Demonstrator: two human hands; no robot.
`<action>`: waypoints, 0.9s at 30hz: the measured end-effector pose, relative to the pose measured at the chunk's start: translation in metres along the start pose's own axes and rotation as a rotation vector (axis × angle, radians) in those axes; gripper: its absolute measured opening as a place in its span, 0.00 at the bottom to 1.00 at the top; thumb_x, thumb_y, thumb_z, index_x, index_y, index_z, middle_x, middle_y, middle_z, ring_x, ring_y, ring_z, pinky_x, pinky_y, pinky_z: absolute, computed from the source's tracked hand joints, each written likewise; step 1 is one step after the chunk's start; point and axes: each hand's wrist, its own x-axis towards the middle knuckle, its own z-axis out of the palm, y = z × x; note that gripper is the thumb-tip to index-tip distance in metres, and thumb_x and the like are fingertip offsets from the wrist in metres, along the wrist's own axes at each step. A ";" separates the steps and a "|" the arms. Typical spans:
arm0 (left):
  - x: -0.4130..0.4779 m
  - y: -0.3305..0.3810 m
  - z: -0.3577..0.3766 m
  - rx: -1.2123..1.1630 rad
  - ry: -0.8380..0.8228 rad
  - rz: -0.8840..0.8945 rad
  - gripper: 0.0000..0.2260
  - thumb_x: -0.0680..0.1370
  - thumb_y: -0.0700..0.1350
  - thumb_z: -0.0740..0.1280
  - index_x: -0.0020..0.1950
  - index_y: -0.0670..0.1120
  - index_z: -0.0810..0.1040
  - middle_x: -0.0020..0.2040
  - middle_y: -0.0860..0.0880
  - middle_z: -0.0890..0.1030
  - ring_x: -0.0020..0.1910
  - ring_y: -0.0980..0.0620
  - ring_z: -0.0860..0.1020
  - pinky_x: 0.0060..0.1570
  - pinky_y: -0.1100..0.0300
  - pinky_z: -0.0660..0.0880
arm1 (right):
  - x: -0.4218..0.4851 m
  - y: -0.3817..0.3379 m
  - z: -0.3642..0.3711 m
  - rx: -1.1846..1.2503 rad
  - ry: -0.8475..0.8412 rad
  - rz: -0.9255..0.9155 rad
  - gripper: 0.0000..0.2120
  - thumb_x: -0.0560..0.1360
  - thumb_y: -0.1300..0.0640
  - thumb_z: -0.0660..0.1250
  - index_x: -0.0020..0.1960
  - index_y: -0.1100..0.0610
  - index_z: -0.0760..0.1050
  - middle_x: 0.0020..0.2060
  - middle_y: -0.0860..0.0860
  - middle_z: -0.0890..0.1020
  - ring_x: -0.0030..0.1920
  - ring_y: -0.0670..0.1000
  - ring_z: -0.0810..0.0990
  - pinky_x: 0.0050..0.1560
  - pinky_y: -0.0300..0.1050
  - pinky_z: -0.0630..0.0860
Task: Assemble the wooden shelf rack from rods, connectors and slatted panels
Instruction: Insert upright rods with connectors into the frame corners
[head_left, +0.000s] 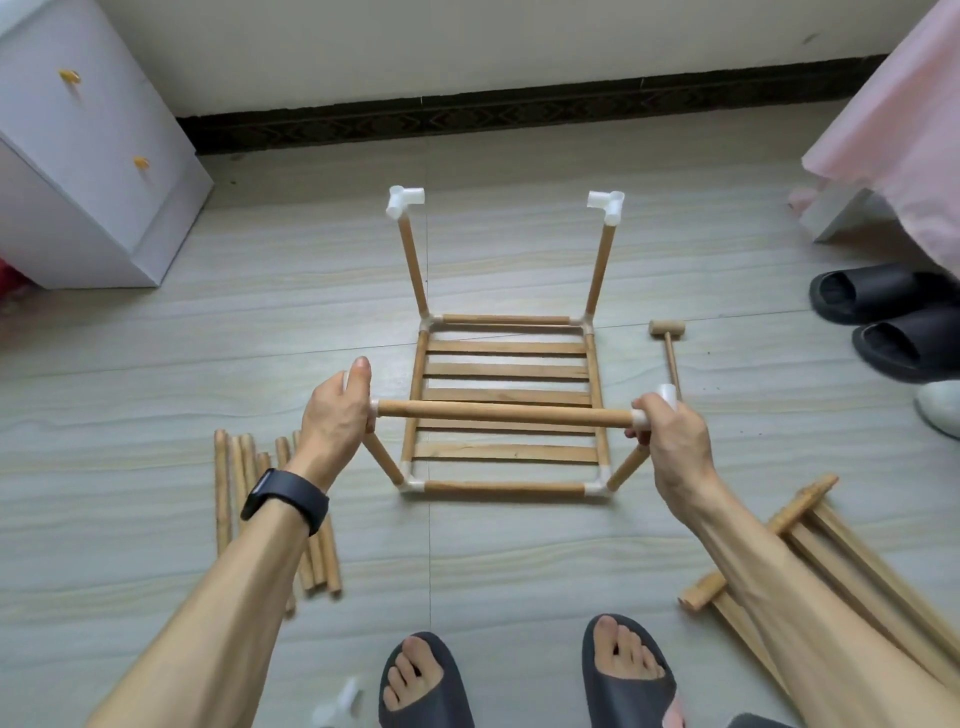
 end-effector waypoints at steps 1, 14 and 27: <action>0.000 0.000 0.000 0.002 0.002 0.000 0.23 0.84 0.60 0.55 0.36 0.46 0.69 0.24 0.53 0.73 0.32 0.50 0.74 0.39 0.53 0.71 | -0.002 0.002 0.000 0.003 0.006 -0.002 0.13 0.65 0.45 0.64 0.32 0.55 0.72 0.28 0.50 0.73 0.35 0.51 0.71 0.38 0.51 0.67; -0.026 0.007 -0.012 0.054 -0.058 -0.086 0.23 0.81 0.67 0.52 0.60 0.50 0.69 0.46 0.48 0.84 0.52 0.45 0.80 0.57 0.45 0.74 | -0.007 -0.017 -0.001 -0.081 0.046 -0.014 0.16 0.72 0.43 0.65 0.40 0.56 0.74 0.38 0.51 0.81 0.43 0.53 0.78 0.44 0.51 0.71; -0.033 0.009 -0.003 0.111 0.043 -0.058 0.07 0.81 0.53 0.54 0.51 0.55 0.71 0.43 0.46 0.81 0.35 0.52 0.74 0.31 0.57 0.65 | -0.028 -0.008 0.006 -0.082 0.096 0.013 0.07 0.74 0.56 0.68 0.40 0.56 0.74 0.33 0.48 0.74 0.37 0.54 0.76 0.34 0.45 0.69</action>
